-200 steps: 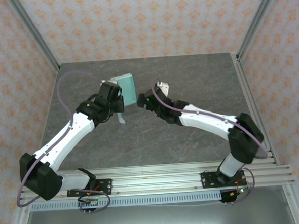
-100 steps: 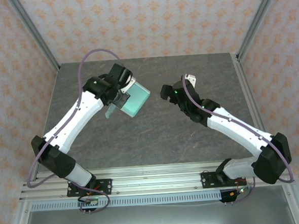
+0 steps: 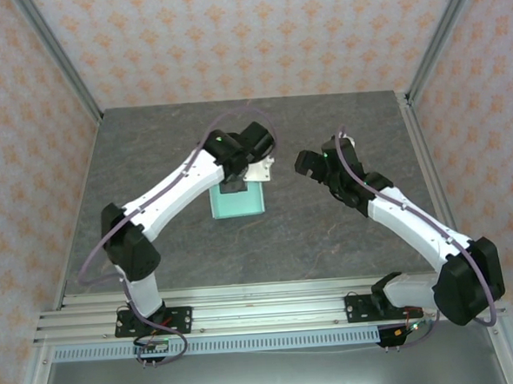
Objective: Fold the paper box
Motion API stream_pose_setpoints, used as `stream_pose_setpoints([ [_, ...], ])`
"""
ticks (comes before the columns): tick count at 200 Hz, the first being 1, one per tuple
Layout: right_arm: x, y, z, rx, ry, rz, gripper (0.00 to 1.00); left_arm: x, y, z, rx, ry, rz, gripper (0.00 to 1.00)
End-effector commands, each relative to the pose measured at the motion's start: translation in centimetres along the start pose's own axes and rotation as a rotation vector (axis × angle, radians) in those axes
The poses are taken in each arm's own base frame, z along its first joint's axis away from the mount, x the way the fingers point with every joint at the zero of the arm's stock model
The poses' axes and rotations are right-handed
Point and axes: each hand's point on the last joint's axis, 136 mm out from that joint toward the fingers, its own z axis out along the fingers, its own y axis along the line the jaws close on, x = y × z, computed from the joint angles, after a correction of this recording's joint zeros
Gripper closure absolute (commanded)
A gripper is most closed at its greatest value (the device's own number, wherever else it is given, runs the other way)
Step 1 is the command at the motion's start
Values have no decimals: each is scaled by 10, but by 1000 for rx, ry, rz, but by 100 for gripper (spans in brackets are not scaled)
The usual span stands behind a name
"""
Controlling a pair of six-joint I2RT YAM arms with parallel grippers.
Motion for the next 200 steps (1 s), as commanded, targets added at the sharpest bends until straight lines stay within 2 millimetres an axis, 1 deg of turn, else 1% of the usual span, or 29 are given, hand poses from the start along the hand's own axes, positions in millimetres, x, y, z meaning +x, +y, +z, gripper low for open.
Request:
stream_pose_setpoints([
  [1,-3,4,-4,-60,-14,38,1,-12,8,0,-49,35,159,100],
  [8,-2,2,-3,-57,-12,43,1,-18,9,1,-52,32,177,100],
  [11,-1,0,-2,-55,-12,45,1,-20,10,-2,-57,23,179,100],
  [13,-1,-1,-2,-53,-12,46,1,-24,7,5,-44,36,195,100],
  [15,0,-1,-2,-52,-11,47,1,-26,7,7,-40,39,201,100],
  [41,7,-9,2,-40,-2,55,1,-44,7,21,-50,73,259,100],
  [48,9,-10,3,-39,-1,57,1,-48,9,25,-60,82,261,96],
  [59,11,-13,4,-34,-2,56,1,-53,11,29,-61,88,263,87],
  [70,12,-16,4,-21,-5,54,1,-57,13,30,-62,93,257,75],
  [77,13,-18,5,-15,-4,50,1,-59,15,31,-64,91,255,70],
  [95,14,-22,6,-1,-8,43,1,-62,20,28,-83,77,242,59],
  [105,15,-23,6,2,-11,39,1,-64,22,23,-85,58,236,57],
  [112,14,-23,7,4,-15,37,1,-65,23,19,-83,39,231,54],
  [116,9,-21,0,-12,-37,41,0,-66,22,16,-82,26,230,52],
  [127,7,-20,-1,-17,-44,38,0,-67,23,5,-82,-18,218,48],
  [135,6,-19,-2,-20,-46,34,0,-67,23,-5,-76,-62,207,41],
  [145,5,-18,-4,-25,-51,30,2,-67,22,-20,-73,-131,186,28],
  [151,4,-17,-5,-29,-53,25,3,-65,23,-31,-79,-183,165,23],
  [153,4,-17,-5,-31,-54,24,3,-66,22,-32,-75,-198,157,21],
  [155,4,-16,-6,-33,-55,24,4,-63,24,-42,-86,-226,141,20],
  [161,4,-16,-7,-36,-57,20,5,-60,26,-54,-85,-288,103,15],
  [164,3,-15,-8,-39,-59,18,6,-58,30,-62,-94,-327,73,13],
  [165,4,-15,-8,-41,-59,16,6,-57,28,-61,-83,-330,69,12],
  [167,3,-14,-9,-43,-61,13,7,-55,28,-66,-83,-353,50,11],
  [168,3,-14,-9,-44,-62,12,7,-55,32,-70,-93,-371,34,11],
  [173,3,-12,-11,-48,-67,3,8,-51,37,-79,-94,-432,-30,9],
  [184,4,-8,-16,-53,-78,-25,10,-34,51,-97,-95,-572,-211,5],
  [193,5,-4,-20,-50,-92,-53,11,-15,65,-102,-97,-672,-389,4],
  [200,7,-1,-23,-46,-104,-75,12,3,74,-102,-108,-733,-539,4],
])
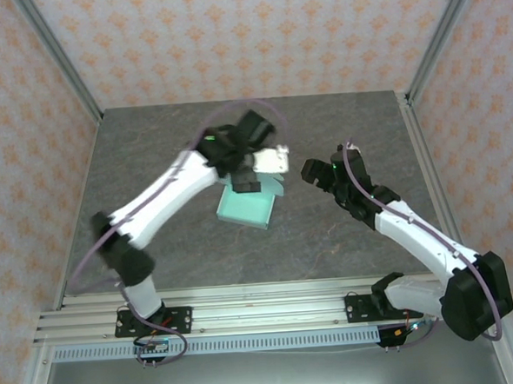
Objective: Fold the paper box
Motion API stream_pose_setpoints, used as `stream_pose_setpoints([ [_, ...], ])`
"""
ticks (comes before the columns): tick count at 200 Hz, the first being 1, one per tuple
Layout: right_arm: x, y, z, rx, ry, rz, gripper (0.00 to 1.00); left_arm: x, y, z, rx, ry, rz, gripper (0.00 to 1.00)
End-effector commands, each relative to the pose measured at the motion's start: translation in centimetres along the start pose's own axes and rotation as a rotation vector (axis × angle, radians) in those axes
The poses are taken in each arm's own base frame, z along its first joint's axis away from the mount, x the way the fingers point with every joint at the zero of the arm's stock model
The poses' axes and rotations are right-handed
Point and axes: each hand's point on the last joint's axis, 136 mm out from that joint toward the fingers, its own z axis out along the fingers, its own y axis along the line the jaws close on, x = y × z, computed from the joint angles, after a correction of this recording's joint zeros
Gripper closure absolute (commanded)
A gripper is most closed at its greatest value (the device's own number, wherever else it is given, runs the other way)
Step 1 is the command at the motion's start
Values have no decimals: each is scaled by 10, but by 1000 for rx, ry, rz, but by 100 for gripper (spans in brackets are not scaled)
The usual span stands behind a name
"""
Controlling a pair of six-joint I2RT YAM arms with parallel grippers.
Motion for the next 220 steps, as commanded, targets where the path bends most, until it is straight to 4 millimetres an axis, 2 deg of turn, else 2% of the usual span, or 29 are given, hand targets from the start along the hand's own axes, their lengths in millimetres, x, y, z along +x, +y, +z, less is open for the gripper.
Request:
stream_pose_setpoints([
  [1,-3,9,-13,6,-61,-81,12,15,46,-41,-101,-317,-449,4],
  [12,1,14,-17,2,-73,-108,12,44,55,-41,-144,-382,-656,3],
  [20,4,17,-19,-9,-79,-124,13,65,53,-35,-162,-406,-778,3],
  [53,19,31,-23,-70,-63,-194,17,130,32,12,-216,-441,-1136,0],
  [64,25,33,-21,-83,-50,-216,17,144,28,31,-178,-460,-1235,0],
  [84,37,37,-15,-110,-15,-238,16,157,27,57,-108,-510,-1331,0],
  [108,45,42,-10,-128,15,-268,17,154,23,80,0,-504,-1297,0],
  [134,52,50,-6,-156,25,-294,19,131,9,81,138,-577,-1156,0],
  [179,62,66,4,-213,38,-327,23,127,-3,87,189,-544,-1057,0],
  [220,70,75,30,-196,71,-377,25,122,-9,105,209,-506,-1025,0],
])
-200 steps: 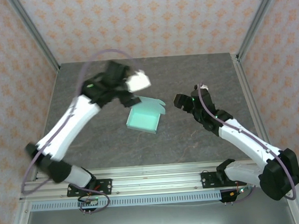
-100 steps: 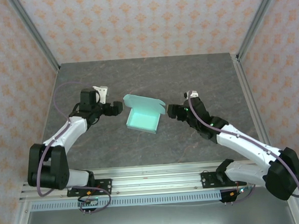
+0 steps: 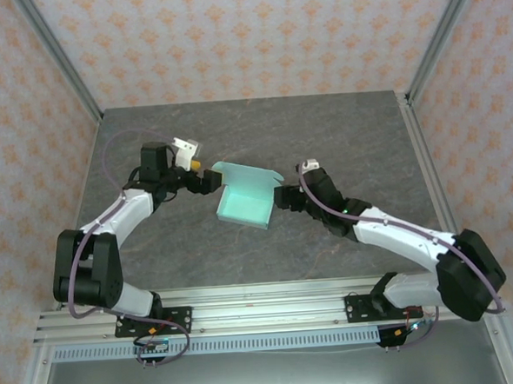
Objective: Fold the paper box
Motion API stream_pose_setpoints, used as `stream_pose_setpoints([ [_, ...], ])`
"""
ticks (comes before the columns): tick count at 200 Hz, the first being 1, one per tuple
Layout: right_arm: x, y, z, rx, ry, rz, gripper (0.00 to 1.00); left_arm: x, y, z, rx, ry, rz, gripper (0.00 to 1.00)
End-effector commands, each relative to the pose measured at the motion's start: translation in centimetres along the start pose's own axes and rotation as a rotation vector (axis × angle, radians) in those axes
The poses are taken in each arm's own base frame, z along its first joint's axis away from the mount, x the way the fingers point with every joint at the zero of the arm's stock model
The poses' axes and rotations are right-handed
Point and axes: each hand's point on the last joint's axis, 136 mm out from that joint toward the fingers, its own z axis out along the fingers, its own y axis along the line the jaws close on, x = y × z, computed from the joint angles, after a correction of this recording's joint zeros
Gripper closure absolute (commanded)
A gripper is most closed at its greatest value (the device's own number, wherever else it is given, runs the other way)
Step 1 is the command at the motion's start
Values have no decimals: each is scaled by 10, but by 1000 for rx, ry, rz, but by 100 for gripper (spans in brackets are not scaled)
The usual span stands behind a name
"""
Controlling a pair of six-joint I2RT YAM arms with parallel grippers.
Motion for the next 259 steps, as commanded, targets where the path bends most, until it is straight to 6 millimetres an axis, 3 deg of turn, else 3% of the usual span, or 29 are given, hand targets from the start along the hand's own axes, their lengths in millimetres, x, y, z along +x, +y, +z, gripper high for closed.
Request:
stream_pose_setpoints([
  [1,-16,14,9,-31,-36,-35,26,2,-9,10,33,25,59,0],
  [22,-16,15,20,-23,-31,-38,30,6,-9,20,21,44,66,0],
  [61,-19,20,34,-24,-38,-24,35,3,-10,33,4,63,64,10],
  [105,-25,19,41,-3,-53,-17,41,0,-4,38,-50,67,40,13],
  [207,-24,11,47,40,-70,2,63,17,-2,44,-183,62,-33,49],
  [235,-26,11,48,43,-82,9,67,10,-2,45,-224,12,-65,62],
  [259,-29,10,46,61,-116,8,69,4,-1,47,-273,-30,-89,66],
])
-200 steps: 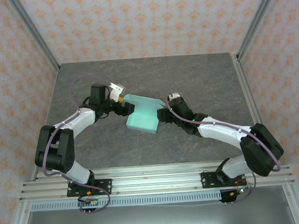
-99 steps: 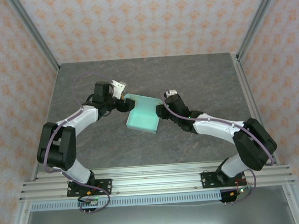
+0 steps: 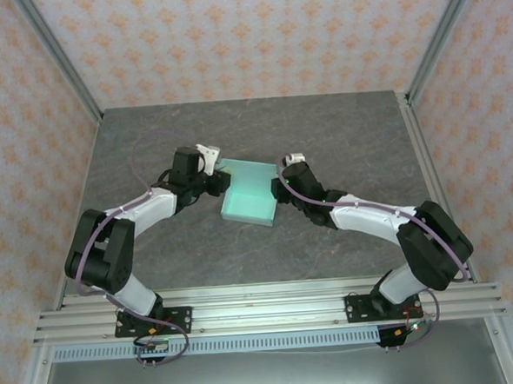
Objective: Fold the paper box
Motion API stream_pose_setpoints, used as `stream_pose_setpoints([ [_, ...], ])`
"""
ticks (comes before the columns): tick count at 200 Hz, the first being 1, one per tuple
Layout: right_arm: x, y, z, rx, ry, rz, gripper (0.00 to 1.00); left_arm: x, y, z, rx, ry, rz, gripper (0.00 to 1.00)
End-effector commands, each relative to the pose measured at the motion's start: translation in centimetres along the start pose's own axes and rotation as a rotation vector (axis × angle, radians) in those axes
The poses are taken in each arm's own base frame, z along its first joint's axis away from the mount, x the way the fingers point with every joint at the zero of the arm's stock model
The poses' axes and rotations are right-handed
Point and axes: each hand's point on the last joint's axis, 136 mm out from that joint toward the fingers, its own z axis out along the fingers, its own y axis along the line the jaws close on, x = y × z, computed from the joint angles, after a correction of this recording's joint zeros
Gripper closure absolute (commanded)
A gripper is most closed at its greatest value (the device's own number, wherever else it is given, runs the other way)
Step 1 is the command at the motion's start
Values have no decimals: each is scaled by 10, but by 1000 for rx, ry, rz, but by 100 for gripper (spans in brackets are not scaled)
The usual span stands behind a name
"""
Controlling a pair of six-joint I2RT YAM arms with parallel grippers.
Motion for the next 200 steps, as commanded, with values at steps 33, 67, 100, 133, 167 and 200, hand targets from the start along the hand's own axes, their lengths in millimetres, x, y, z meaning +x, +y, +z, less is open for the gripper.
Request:
stream_pose_setpoints([
  [33,-21,8,-3,25,-126,32,72,-33,-4,-6,-96,-172,-90,69],
  [67,-20,7,5,31,-151,73,76,-39,-13,-2,-111,-209,-114,69],
  [100,-19,6,14,39,-174,93,84,-44,-22,5,-128,-253,-167,69],
  [133,-21,3,20,62,-196,108,91,-43,-26,16,-143,-279,-233,70],
  [167,-23,-1,22,86,-218,114,94,-39,-25,24,-165,-289,-274,81],
  [200,-28,-4,18,105,-239,91,94,-32,-22,25,-170,-297,-292,88],
])
